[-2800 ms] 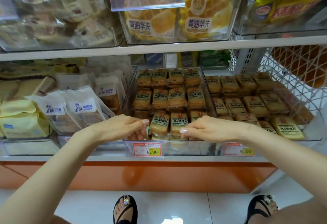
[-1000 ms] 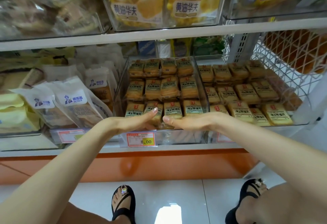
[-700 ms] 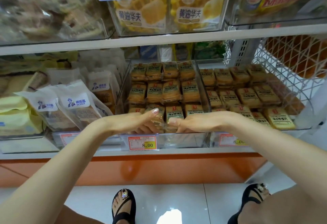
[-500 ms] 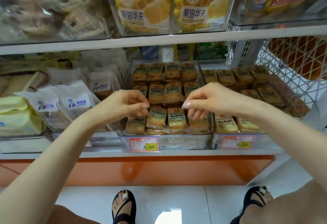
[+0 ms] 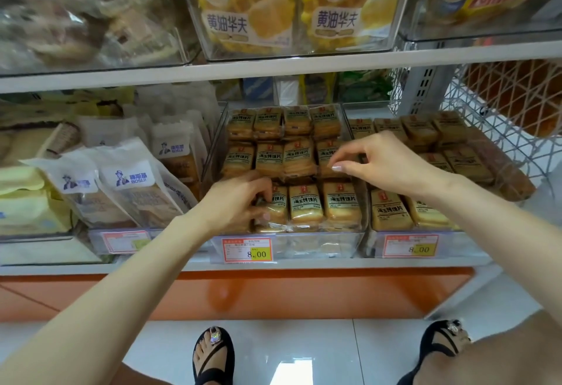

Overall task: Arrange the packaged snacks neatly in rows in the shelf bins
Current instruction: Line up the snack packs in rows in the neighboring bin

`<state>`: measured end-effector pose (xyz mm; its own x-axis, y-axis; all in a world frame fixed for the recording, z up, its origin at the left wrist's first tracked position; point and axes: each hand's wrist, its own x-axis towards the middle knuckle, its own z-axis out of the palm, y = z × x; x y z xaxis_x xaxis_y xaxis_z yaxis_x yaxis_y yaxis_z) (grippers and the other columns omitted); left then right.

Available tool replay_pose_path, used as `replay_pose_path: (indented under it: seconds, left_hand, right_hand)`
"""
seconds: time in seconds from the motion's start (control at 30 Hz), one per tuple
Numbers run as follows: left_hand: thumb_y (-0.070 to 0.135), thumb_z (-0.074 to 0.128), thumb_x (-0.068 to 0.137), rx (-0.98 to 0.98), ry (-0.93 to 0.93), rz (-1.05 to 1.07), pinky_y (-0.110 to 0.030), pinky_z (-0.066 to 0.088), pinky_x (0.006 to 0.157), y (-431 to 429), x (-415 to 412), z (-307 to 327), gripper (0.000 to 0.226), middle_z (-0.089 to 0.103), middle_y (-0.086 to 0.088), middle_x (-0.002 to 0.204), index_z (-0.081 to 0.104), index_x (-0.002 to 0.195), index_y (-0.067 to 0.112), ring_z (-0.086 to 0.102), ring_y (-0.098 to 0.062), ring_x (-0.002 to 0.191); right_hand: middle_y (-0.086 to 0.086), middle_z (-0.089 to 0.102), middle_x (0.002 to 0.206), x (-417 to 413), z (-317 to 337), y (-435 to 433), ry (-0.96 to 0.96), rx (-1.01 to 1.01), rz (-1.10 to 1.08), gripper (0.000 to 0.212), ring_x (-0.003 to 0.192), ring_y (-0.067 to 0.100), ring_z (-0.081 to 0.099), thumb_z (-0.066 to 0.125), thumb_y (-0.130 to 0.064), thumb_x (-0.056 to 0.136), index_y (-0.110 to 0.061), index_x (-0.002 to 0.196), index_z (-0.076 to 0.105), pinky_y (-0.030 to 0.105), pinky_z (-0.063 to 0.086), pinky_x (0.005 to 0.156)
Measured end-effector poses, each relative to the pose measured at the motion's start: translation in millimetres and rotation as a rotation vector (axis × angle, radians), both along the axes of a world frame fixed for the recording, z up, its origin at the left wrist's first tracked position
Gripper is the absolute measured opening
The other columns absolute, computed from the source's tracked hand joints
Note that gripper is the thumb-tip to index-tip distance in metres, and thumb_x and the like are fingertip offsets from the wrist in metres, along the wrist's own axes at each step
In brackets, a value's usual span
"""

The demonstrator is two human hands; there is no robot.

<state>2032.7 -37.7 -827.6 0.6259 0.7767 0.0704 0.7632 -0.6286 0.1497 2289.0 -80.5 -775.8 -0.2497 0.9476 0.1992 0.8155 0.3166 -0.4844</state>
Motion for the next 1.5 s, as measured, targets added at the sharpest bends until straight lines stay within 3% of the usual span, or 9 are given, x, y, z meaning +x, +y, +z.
replay_pose_path:
  seconds: [0.17,0.33,0.43,0.53,0.7,0.9,1.1,1.37,1.5]
  left_hand:
    - [0.035,0.071,0.076,-0.156,-0.016,-0.016,-0.031,0.046,0.078,8.4,-3.8,6.6,0.025,0.054,0.007,0.104,0.061,0.095,0.022,0.054,-0.015,0.096]
    - [0.053,0.07,0.067,-0.204,-0.012,-0.082,-0.03,0.043,0.085,7.6,-15.1,4.6,0.039,0.05,0.009,0.108,0.059,0.094,0.027,0.048,-0.012,0.101]
    - [0.071,0.053,0.058,-0.232,-0.072,-0.061,-0.025,0.038,0.088,7.5,-14.4,1.5,0.047,0.05,0.01,0.115,0.054,0.088,0.035,0.043,-0.008,0.107]
    - [0.059,0.067,0.066,-0.247,-0.052,-0.041,-0.025,0.037,0.075,9.1,-8.9,-0.7,0.039,0.053,0.008,0.105,0.048,0.085,0.032,0.048,-0.013,0.097]
    - [0.073,0.051,0.054,-0.154,-0.027,0.019,-0.033,0.037,0.087,9.6,-5.7,-5.3,0.051,0.051,0.006,0.106,0.043,0.084,0.032,0.045,-0.015,0.1]
    - [0.053,0.071,0.069,-0.124,0.005,-0.022,-0.036,0.04,0.094,5.4,-11.2,10.0,0.043,0.052,0.001,0.119,0.055,0.097,0.025,0.044,-0.019,0.113]
    - [0.048,0.066,0.076,0.061,0.495,-0.037,-0.036,0.022,0.102,0.9,-31.5,27.5,0.051,0.046,0.009,0.133,0.047,0.12,0.03,0.035,-0.014,0.125]
    - [0.05,0.064,0.075,0.177,0.448,-0.009,-0.034,0.015,0.099,3.6,-34.0,22.0,0.056,0.044,0.006,0.136,0.048,0.125,0.031,0.036,-0.018,0.123]
    - [0.048,0.071,0.069,0.14,0.431,-0.006,-0.045,0.017,0.103,5.6,-35.8,16.8,0.064,0.045,0.003,0.134,0.047,0.124,0.026,0.04,-0.021,0.122]
  right_hand:
    - [-0.004,0.064,0.11,0.8,-5.0,1.4,-0.394,-0.069,0.055,0.037,0.102,0.013,0.055,0.067,-0.049,0.078,-0.033,0.111,0.064,0.031,0.047,0.086]
    - [-0.003,0.047,0.134,-7.1,-15.3,-6.9,-0.846,-0.129,0.106,0.074,0.135,0.02,0.029,0.063,-0.064,0.071,-0.026,0.132,0.047,0.04,0.016,0.113]
    - [0.001,0.045,0.135,-8.6,-21.0,-6.1,-0.852,-0.101,0.092,0.072,0.137,0.025,0.028,0.066,-0.059,0.072,-0.023,0.131,0.046,0.045,0.008,0.116]
    - [0.002,0.044,0.137,-8.6,-25.0,-5.6,-0.829,-0.101,0.08,0.07,0.138,0.026,0.026,0.066,-0.054,0.075,-0.024,0.133,0.043,0.048,0.009,0.117]
    - [0.0,0.048,0.135,-5.4,-27.3,-2.7,-0.786,-0.115,0.092,0.068,0.138,0.024,0.024,0.069,-0.049,0.074,-0.026,0.133,0.043,0.048,0.011,0.117]
    - [-0.001,0.048,0.135,-6.3,-30.3,-2.0,-0.741,-0.098,0.074,0.067,0.136,0.023,0.027,0.07,-0.047,0.074,-0.027,0.132,0.043,0.045,0.016,0.115]
    - [-0.002,0.047,0.136,-6.8,-28.3,-0.8,-0.708,-0.119,0.065,0.069,0.136,0.023,0.026,0.071,-0.047,0.073,-0.027,0.132,0.043,0.043,0.021,0.112]
    - [-0.002,0.045,0.138,-7.6,-28.4,-2.9,-0.717,-0.118,0.056,0.07,0.138,0.023,0.023,0.07,-0.047,0.075,-0.025,0.135,0.041,0.04,0.027,0.11]
    - [-0.002,0.045,0.138,-7.4,-27.5,-3.2,-0.702,-0.121,0.057,0.069,0.138,0.022,0.024,0.069,-0.045,0.076,-0.025,0.135,0.041,0.036,0.029,0.107]
